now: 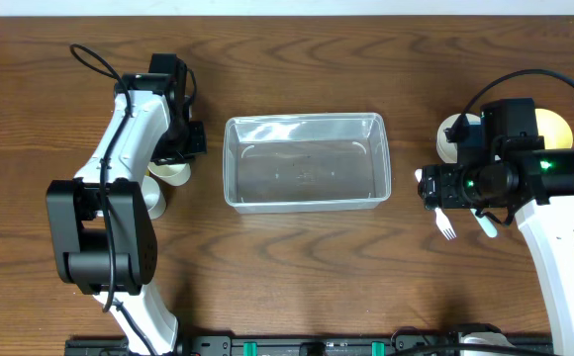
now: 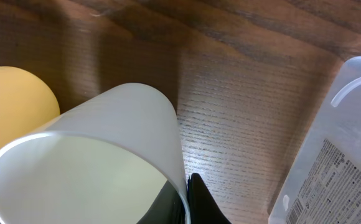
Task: Pack container
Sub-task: 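Carry the white cup into the container's back-left corner and release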
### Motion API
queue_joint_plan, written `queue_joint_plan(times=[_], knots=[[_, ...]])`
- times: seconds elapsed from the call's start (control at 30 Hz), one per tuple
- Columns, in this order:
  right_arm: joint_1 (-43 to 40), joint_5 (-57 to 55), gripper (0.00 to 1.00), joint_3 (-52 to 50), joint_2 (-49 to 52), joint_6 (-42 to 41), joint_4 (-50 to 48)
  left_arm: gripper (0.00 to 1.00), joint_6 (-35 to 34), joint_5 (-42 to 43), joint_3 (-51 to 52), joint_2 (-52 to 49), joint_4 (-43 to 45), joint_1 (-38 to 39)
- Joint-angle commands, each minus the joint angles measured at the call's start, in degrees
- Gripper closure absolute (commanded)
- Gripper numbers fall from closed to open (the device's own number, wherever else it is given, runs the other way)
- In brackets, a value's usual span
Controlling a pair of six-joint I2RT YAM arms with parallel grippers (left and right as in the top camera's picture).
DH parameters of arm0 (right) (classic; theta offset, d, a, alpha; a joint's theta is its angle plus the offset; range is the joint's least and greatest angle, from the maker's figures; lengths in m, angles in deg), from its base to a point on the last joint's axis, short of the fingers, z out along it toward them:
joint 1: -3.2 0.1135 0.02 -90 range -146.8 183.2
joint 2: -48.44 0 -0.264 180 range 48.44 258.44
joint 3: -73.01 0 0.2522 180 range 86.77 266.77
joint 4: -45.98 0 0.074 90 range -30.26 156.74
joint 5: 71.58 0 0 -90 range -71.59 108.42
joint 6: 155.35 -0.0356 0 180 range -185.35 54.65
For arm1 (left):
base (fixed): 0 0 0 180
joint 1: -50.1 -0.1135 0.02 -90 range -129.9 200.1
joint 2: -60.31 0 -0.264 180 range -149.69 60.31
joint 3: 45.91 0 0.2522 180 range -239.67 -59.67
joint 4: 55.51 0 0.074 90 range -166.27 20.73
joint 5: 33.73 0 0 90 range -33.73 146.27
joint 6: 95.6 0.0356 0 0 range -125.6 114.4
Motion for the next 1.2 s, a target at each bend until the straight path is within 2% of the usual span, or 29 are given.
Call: queue_joint_plan(times=[0.0,0.3,0.43,0.63,0.83,1.17], knots=[[-0.4,0.4,0.18,0.8,0.0,0.2,0.3,0.94,0.0,-0.7,-0.8,-0.1,-0.1,-0.3],[-0.4,0.3,0.18,0.8,0.0,0.2,0.3,0.94,1.4,-1.1,-10.1,4.4,-6.3,2.1],[-0.4,0.3,0.18,0.8,0.0,0.2,0.3,0.94,1.4,-1.1,-16.6,9.6,-11.5,6.7],[-0.4,0.3,0.18,0.8,0.0,0.2,0.4,0.94,1.4,-1.0,-17.3,14.1,-14.5,17.0],[-0.4,0.3,0.18,0.8,0.0,0.2,0.9,0.94,1.4,-1.1,-15.6,11.7,-13.2,23.8],[-0.4,0.3,0.18,0.8,0.0,0.2,1.9,0.94,2.6,-1.1,-11.1,4.0,-6.1,22.9]])
